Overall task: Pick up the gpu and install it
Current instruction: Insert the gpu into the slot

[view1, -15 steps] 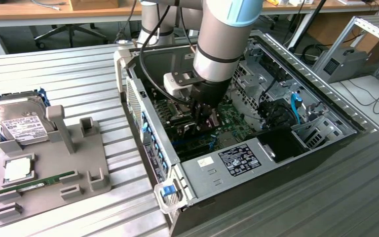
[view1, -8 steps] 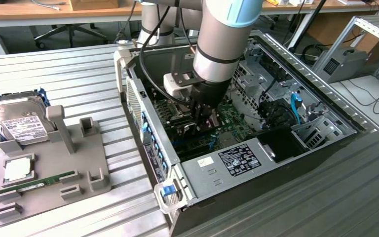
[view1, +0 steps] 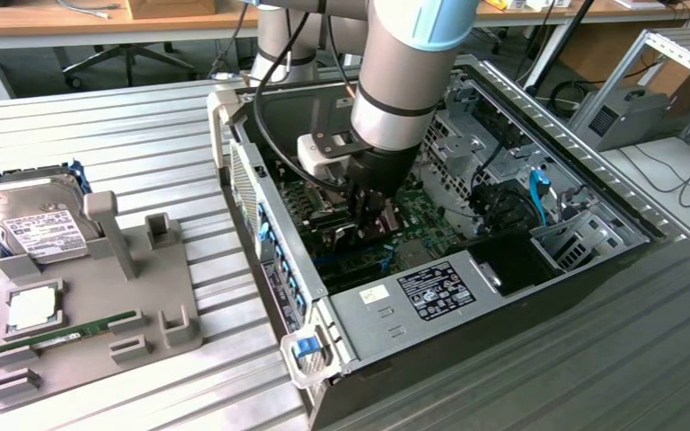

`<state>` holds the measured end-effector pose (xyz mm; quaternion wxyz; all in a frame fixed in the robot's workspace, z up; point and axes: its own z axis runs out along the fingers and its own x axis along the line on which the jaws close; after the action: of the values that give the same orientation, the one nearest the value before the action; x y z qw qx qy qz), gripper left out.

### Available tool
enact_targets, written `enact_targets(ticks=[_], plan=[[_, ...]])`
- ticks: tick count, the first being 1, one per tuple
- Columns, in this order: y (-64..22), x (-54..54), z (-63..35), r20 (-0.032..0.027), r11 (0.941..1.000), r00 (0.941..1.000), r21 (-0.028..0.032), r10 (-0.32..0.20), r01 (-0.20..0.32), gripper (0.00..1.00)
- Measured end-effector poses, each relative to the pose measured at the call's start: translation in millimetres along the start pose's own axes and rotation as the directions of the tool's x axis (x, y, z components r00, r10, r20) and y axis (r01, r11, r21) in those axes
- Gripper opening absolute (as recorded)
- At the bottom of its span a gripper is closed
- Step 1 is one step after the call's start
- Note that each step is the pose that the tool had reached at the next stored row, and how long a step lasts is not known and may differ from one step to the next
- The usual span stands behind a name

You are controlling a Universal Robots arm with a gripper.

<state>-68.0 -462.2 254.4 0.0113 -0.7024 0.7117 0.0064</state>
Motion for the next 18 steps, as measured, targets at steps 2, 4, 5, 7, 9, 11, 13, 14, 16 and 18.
enact_targets(ticks=[2,4,5,7,9,11,13,14,16,18], plan=[[0.0,0.0,0.2,0.0003,1.0000,1.0000,0.0002,0.000,0.000,0.27],[0.1,0.0,0.2,0.0003,1.0000,1.0000,0.0001,0.000,0.000,0.27],[0.2,0.0,0.8,0.0006,1.0000,1.0000,0.0003,0.000,0.000,0.27],[0.4,0.0,1.0,0.0002,1.0000,1.0000,0.0001,0.000,0.000,0.27],[0.4,0.0,1.0,0.0002,1.0000,1.0000,0.0001,0.000,0.000,0.27],[0.6,0.0,1.2,0.0002,1.0000,1.0000,0.0001,0.000,0.000,0.27],[1.0,0.0,1.7,0.0005,1.0000,1.0000,0.0002,0.000,0.000,0.27],[1.1,0.0,1.7,0.0003,1.0000,1.0000,0.0001,0.000,0.000,0.27],[1.0,0.0,1.7,0.0004,1.0000,1.0000,0.0002,0.000,0.000,0.27],[1.1,0.0,1.7,0.0004,1.0000,1.0000,0.0001,0.000,0.000,0.27]])
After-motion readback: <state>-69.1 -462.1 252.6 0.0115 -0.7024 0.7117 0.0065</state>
